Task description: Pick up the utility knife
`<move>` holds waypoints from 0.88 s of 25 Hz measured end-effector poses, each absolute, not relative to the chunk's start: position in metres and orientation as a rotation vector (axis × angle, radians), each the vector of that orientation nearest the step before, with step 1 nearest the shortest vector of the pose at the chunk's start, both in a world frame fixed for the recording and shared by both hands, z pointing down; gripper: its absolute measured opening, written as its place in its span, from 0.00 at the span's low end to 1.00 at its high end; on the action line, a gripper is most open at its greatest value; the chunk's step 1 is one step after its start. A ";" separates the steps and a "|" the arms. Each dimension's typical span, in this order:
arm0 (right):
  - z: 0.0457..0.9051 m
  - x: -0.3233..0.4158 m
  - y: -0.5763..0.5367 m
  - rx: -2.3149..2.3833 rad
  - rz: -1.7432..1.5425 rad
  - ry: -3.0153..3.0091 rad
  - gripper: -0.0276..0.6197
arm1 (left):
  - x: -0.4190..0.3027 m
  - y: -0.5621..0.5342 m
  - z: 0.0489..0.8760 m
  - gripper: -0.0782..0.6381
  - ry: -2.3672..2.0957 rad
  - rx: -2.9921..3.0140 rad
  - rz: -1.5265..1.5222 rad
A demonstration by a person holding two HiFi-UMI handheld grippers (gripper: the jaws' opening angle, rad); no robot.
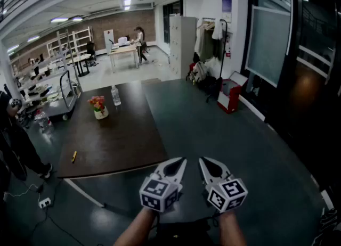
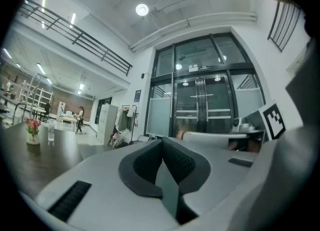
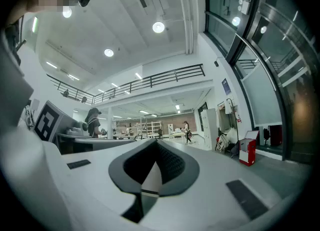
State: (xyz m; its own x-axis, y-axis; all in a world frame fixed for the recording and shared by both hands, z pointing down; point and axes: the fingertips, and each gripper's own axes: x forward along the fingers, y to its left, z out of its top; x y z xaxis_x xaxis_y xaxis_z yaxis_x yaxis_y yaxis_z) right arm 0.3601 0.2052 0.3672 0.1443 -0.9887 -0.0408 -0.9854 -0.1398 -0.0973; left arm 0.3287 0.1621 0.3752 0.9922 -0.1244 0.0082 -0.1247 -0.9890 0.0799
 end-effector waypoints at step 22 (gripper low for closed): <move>0.384 0.336 0.163 -2.097 -0.058 2.209 0.06 | 0.294 0.128 0.387 0.12 -0.424 3.046 0.023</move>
State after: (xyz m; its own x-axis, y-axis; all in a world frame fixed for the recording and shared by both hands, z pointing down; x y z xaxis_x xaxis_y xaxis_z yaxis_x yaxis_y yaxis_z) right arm 0.3357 0.1635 0.3842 -0.0499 -0.9979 -0.0424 -0.9942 0.0536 -0.0929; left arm 0.2944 0.1280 0.3866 0.9618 -0.2726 0.0240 -0.2736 -0.9597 0.0635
